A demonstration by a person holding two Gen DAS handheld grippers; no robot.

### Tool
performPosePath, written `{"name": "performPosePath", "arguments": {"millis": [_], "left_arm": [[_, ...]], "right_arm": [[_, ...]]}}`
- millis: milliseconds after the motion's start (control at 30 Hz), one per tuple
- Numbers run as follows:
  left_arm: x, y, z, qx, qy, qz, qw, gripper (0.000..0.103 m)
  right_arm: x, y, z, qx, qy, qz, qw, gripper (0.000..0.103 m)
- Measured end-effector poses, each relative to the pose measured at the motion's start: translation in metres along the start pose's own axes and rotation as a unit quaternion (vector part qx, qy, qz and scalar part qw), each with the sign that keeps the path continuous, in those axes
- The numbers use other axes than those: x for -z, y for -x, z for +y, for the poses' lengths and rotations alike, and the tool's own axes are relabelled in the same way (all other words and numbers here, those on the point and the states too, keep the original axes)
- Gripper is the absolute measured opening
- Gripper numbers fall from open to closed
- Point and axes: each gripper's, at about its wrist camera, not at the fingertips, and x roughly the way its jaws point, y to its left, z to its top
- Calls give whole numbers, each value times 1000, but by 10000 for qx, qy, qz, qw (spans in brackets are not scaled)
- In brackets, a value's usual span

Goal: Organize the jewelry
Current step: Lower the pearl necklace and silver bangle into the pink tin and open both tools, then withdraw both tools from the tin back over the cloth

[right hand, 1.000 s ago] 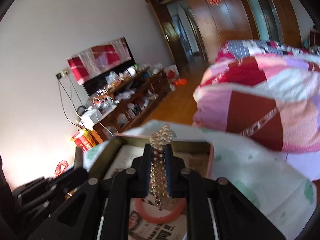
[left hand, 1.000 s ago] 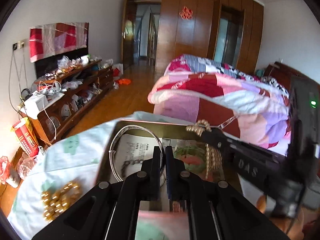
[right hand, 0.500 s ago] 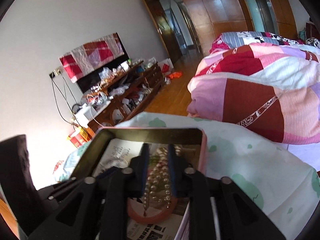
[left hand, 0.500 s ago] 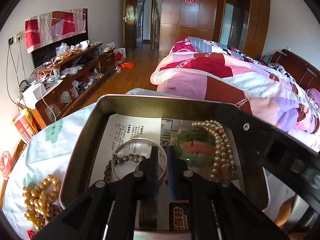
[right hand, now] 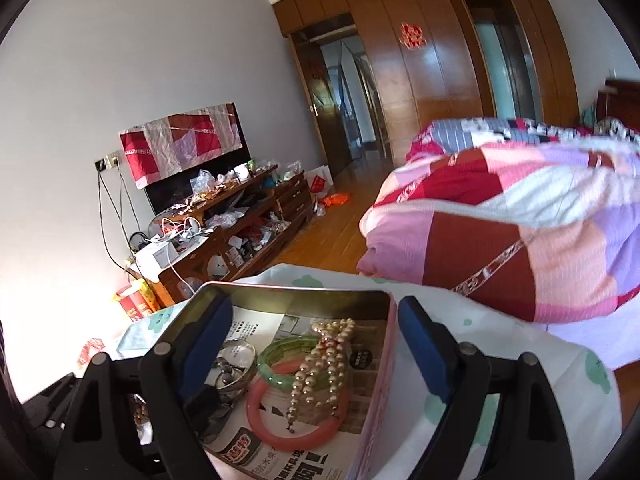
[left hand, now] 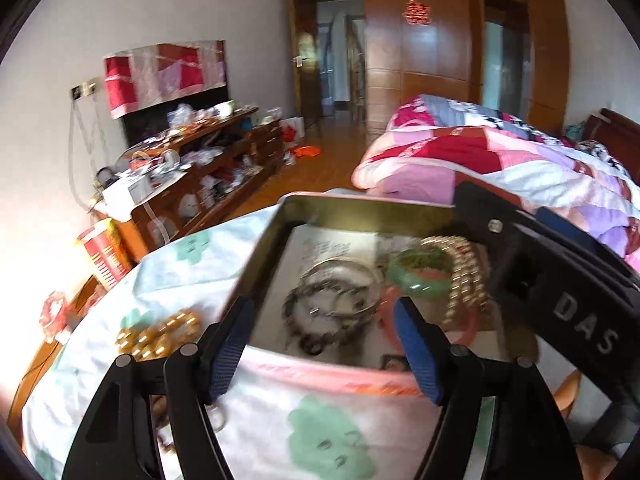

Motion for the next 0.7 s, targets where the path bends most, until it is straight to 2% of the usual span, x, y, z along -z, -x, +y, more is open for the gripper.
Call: {"name": "performPosePath", "arguments": {"millis": [100,367,533,700], "left_arm": [[7,5,10,-158,114,7,9998,72],[22,19,29,-468,236,15,9986,72],[27,25,38,-559,326,-42,9979,72],[36,29,36,-743,124,-63,9971,72]], "right_arm": [[7,7,7,36,134,-64,9999,93],[24,21,35,119,567,-8,9983,93],[33,32,41,104,547,19,9984,93],[39,42,44,98,518,29,9986,93]]}}
